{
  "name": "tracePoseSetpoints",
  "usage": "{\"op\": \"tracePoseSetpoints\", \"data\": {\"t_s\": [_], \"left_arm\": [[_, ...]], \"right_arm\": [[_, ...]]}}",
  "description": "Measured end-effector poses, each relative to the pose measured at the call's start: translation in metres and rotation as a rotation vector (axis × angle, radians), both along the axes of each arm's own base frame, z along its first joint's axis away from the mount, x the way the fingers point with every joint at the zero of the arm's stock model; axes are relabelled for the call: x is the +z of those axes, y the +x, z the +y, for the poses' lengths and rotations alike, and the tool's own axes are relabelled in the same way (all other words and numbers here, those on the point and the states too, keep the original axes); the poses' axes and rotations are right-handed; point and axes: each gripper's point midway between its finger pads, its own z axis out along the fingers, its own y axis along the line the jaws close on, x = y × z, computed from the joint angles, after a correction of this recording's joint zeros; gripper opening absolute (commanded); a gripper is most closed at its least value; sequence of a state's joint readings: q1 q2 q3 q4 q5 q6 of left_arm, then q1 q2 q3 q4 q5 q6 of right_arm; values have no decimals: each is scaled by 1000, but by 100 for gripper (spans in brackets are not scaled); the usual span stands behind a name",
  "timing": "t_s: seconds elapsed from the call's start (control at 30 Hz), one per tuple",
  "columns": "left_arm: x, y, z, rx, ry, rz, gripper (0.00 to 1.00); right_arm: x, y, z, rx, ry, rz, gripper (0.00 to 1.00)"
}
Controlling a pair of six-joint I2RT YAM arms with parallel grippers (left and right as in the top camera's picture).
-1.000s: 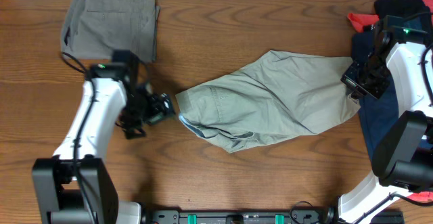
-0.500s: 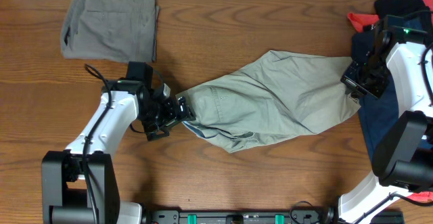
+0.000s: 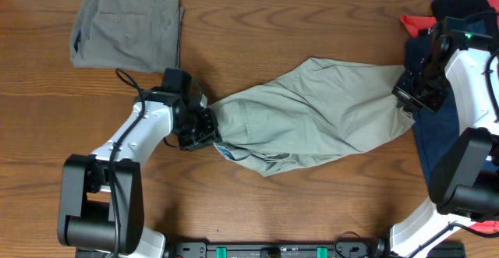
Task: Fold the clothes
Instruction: 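Stretch the khaki shorts between both grippers, pulling ends apart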
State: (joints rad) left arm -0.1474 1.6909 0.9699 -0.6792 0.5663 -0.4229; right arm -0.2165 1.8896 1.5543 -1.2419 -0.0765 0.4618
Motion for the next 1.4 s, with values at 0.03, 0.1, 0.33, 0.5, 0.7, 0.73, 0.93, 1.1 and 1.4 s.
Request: {"op": "tracePoseSetpoints", "data": {"t_s": [0.03, 0.1, 0.33, 0.5, 0.7, 0.73, 0.93, 1.1, 1.4], "left_arm": [[-1, -1, 4, 7, 11, 10, 6], [-1, -6, 15, 31, 45, 46, 6], [28, 22, 84, 201, 169, 50, 6], [52, 49, 114, 266, 172, -35, 24], [52, 51, 154, 300, 281, -59, 86], [51, 51, 159, 305, 300, -57, 87], [53, 41, 161, 289, 322, -18, 85], [58, 34, 141, 229, 233, -2, 85], [62, 4, 44, -60, 113, 53, 85]], "right_arm": [[0, 0, 0, 0, 0, -2, 1], [0, 0, 1, 0, 3, -2, 1], [1, 2, 10, 5, 58, -14, 1], [3, 4, 24, 8, 136, -28, 1], [0, 2, 1, -17, 57, -20, 1], [0, 1, -4, -24, 39, -16, 1], [-1, -4, -11, -32, 14, 2, 2], [-1, -4, -12, -28, 9, 5, 8], [-1, -5, -13, -22, -1, 7, 9]]}}
